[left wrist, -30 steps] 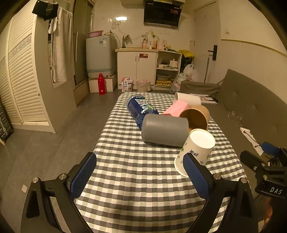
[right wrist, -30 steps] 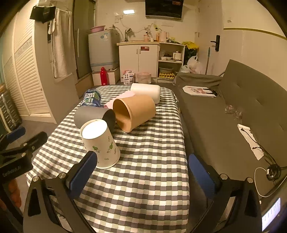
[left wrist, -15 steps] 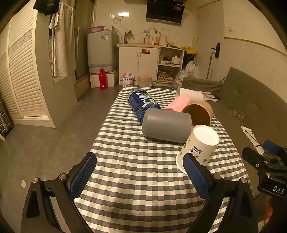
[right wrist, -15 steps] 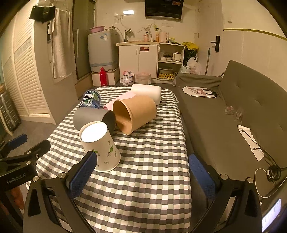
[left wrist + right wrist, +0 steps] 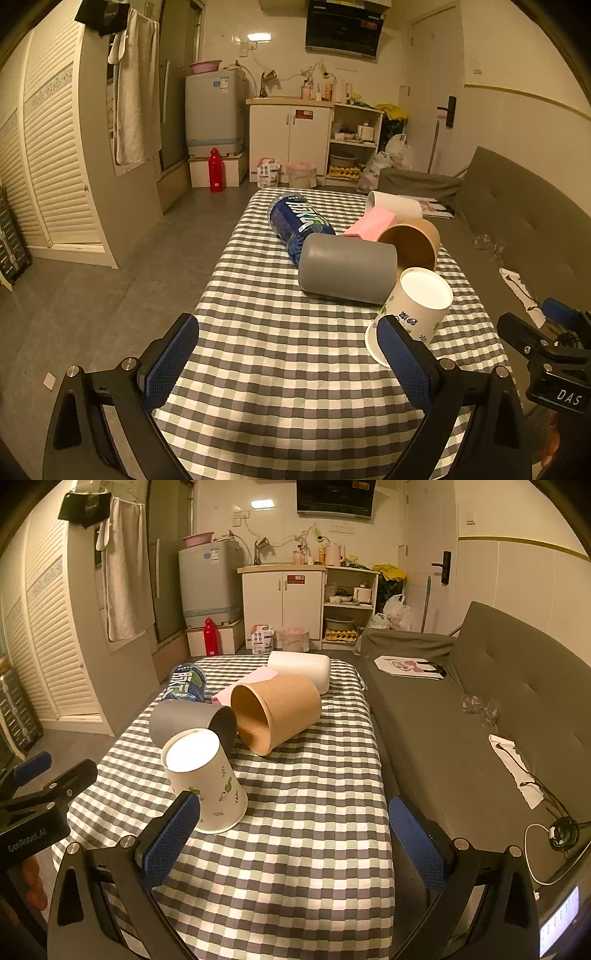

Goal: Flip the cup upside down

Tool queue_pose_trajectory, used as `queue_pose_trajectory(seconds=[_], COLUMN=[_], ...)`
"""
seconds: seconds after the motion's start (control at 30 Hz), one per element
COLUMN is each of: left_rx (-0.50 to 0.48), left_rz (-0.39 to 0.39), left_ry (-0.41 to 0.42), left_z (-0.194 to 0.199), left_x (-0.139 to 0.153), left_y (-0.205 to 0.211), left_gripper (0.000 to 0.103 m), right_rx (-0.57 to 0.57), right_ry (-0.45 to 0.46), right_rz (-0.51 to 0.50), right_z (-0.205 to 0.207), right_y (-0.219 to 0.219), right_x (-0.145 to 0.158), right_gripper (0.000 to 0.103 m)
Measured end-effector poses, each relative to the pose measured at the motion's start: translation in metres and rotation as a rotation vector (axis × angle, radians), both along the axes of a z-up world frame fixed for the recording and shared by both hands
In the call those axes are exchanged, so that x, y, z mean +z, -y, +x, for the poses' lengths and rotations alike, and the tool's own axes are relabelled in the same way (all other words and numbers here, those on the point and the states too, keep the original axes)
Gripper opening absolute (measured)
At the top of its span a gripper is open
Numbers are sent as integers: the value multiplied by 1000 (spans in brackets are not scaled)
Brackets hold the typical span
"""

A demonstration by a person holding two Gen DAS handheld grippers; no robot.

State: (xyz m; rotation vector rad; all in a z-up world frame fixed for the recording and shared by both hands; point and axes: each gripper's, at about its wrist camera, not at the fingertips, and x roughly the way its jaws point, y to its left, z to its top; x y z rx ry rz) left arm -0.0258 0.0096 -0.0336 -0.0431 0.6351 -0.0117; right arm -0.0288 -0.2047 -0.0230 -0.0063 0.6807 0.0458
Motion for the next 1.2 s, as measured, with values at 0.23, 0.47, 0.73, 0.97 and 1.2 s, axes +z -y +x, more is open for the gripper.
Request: queue_pose_trajectory(seconds=[0.23, 0.47, 0.73, 0.97, 1.2], left_rx=[-1, -1, -2, -1, -2], left_rz=[9, 15, 22, 24, 25], left_ry=[4, 6, 5, 4, 4], left_z=[-1, -2, -2, -2, -2], left_x=[1, 1, 0, 0, 0], left_y=[0, -1, -2, -2, -2], left_gripper=[100, 100, 100, 100, 100], right_rx=[-1, 2, 0, 3, 5], right_ry=[1, 1, 2, -2, -4], right_rz=[-5, -4, -5, -4, -5], right_z=[0, 0, -1, -1, -1], right_y=[1, 0, 0, 0, -1], right_x=[1, 1, 1, 2, 1], right_gripper=[103, 103, 103, 103, 103])
